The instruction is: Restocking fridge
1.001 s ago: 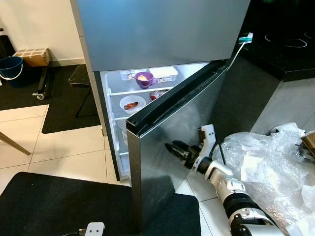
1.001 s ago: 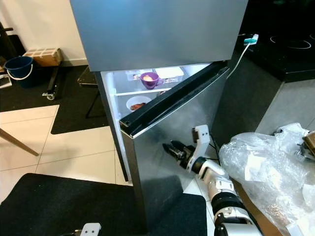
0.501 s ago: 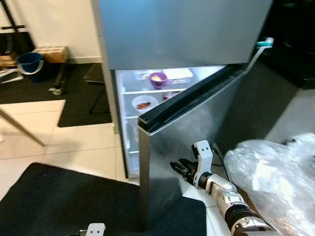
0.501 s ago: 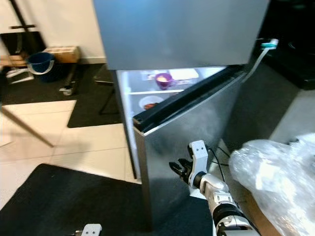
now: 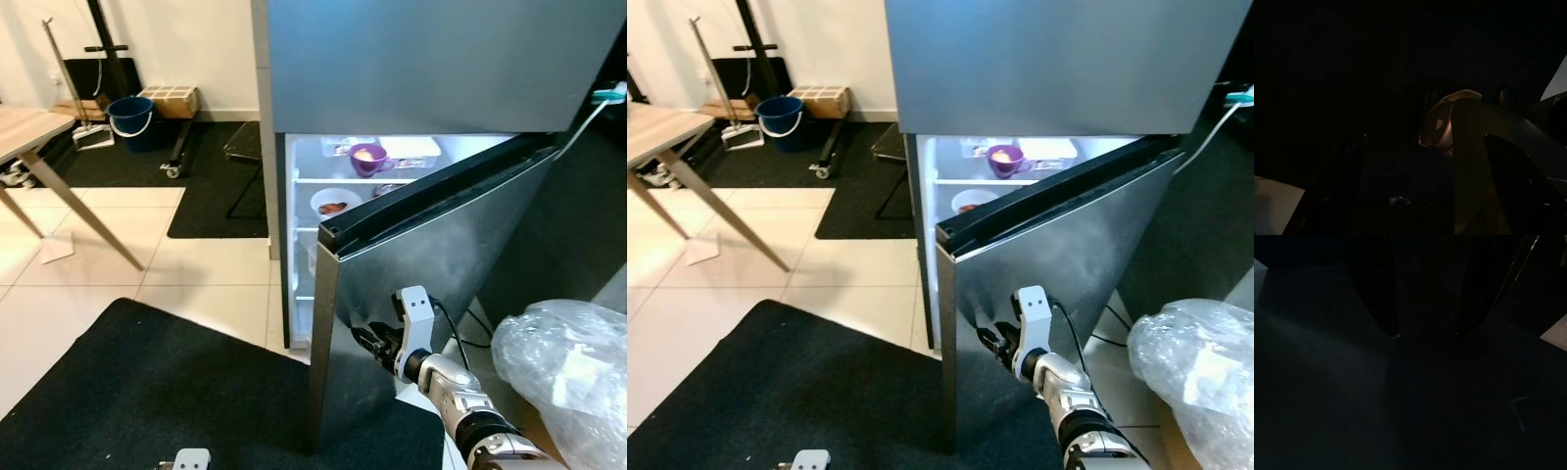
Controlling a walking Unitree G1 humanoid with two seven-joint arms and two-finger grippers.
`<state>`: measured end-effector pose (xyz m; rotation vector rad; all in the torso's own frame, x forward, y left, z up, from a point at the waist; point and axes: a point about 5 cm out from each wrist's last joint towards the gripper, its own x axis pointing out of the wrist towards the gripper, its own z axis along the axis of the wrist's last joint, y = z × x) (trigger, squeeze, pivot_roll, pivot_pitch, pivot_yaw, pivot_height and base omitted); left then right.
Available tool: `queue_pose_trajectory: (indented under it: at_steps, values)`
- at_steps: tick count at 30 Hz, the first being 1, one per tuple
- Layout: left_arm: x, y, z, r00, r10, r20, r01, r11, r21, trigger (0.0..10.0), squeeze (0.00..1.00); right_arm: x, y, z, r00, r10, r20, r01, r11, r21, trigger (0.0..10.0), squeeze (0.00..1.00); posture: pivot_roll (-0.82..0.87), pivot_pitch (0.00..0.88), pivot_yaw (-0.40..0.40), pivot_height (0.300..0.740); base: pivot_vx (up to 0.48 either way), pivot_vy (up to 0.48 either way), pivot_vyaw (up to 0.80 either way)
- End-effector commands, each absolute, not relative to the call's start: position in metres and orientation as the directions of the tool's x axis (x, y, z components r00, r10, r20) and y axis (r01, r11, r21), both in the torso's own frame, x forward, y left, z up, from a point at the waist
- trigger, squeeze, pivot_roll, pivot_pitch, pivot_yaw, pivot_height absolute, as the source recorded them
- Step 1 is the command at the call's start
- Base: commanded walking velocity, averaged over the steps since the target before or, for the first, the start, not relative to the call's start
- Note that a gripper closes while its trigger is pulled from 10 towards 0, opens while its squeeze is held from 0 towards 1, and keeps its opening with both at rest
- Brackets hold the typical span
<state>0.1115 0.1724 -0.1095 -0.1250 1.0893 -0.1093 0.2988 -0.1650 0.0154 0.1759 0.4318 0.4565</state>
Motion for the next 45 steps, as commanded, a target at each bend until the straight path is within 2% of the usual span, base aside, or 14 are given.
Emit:
queue_pose_trajectory:
  at_steps: [1, 13, 25, 34, 42, 44, 45]
  values:
    - [0.107, 0.171, -0.111, 0.443, -0.152, -0.884, 0.024, 0.987, -0.158, 10.0, 0.0, 0.305, -0.165, 0.022, 0.828, 0.446, -0.339, -0.384, 0.892, 0.237, 10.0, 0.0, 0.0, 0.0, -0.014, 0.74, 0.0, 0.0, 0.72]
    - [0.107, 0.172, -0.111, 0.442, -0.15, -0.884, 0.025, 0.988, -0.155, 10.0, 0.0, 0.326, -0.169, 0.046, 0.881, 0.389, -0.269, -0.352, 0.919, 0.178, 10.0, 0.0, 0.0, 0.0, -0.022, 0.74, 0.0, 0.0, 0.72]
    - [0.107, 0.172, -0.111, 0.444, -0.152, -0.883, 0.027, 0.987, -0.157, 10.0, 0.0, 0.329, -0.174, 0.048, 0.9, 0.345, -0.268, -0.309, 0.936, 0.166, 10.0, 0.0, 0.0, 0.0, -0.018, 0.74, 0.0, 0.0, 0.72]
    - [0.107, 0.173, -0.111, 0.441, -0.15, -0.885, 0.024, 0.987, -0.156, 10.0, 0.0, 0.335, -0.182, 0.052, 0.93, 0.24, -0.28, -0.218, 0.97, 0.109, 10.0, 0.0, 0.0, 0.0, -0.015, 0.74, 0.0, 0.0, 0.57]
    - [0.107, 0.172, -0.111, 0.447, -0.143, -0.883, 0.011, 0.988, -0.155, 10.0, 0.0, 0.328, -0.189, 0.041, 0.905, 0.209, -0.37, -0.201, 0.978, 0.06, 10.0, 0.0, 0.0, 0.0, -0.015, 0.74, 0.0, 0.0, 0.0]
    - [0.107, 0.172, -0.111, 0.447, -0.141, -0.883, 0.007, 0.988, -0.154, 10.0, 0.0, 0.324, -0.189, 0.035, 0.883, 0.231, -0.409, -0.228, 0.972, 0.058, 10.0, 0.0, 0.0, 0.0, -0.016, 0.74, 0.0, 0.0, 0.0]
    - [0.108, 0.172, -0.111, 0.449, -0.141, -0.883, 0.001, 0.988, -0.157, 10.0, 0.0, 0.315, -0.189, 0.025, 0.84, 0.283, -0.462, -0.287, 0.956, 0.064, 10.0, 0.0, 0.0, 0.0, -0.016, 0.74, 0.0, 0.0, 0.0]
